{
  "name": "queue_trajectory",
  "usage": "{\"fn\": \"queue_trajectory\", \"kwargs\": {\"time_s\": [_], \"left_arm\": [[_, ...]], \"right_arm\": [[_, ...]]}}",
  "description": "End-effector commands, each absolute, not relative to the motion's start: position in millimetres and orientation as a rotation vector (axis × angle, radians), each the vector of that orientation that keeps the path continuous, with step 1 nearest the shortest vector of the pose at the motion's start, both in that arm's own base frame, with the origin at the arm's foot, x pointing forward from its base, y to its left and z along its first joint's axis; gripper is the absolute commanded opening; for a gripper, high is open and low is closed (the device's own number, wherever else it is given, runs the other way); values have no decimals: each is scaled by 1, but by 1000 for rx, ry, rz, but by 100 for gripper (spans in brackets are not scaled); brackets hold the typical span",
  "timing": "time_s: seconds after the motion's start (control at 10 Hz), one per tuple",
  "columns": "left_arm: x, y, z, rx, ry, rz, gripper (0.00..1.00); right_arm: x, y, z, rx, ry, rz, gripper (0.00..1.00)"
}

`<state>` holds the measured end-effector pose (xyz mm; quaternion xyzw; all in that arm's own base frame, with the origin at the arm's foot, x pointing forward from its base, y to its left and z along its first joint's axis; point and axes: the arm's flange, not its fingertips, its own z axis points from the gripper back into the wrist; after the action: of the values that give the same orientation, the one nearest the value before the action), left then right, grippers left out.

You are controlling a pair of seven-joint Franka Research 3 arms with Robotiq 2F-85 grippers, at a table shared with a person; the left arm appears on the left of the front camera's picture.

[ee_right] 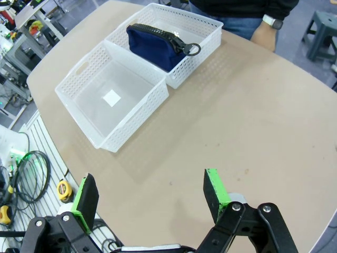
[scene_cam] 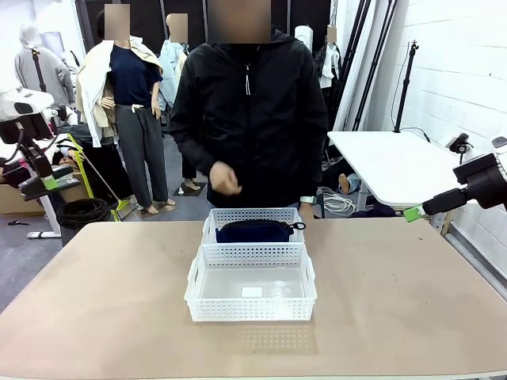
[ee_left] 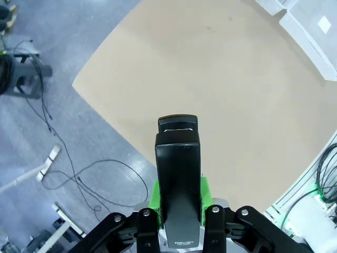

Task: Distribute items into two baskets.
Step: Pick up the Stapler that the person points to, then place the picked Stapler into the Organizing basket as instructed by the person.

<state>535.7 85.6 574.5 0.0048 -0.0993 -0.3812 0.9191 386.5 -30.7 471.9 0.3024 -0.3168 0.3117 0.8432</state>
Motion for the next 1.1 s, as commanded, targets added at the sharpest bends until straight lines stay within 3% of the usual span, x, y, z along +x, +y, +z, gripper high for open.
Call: {"fn": "queue_trajectory", "kwargs": {"time_s": [0.0,0.1,0.2,1.0], "left_arm": [[526,77,570,37,-150,-747,0],[524,77,567,15,-103,-759,0],[532,84,575,18,-187,-765,0],[532,84,575,18,-187,-765,0]], "right_arm": [[387,-29,472,652,-663,646,100],[387,-29,472,652,-663,646,100],[387,-29,472,652,-663,646,100],[387,-29,472,652,-663,646,100]]}}
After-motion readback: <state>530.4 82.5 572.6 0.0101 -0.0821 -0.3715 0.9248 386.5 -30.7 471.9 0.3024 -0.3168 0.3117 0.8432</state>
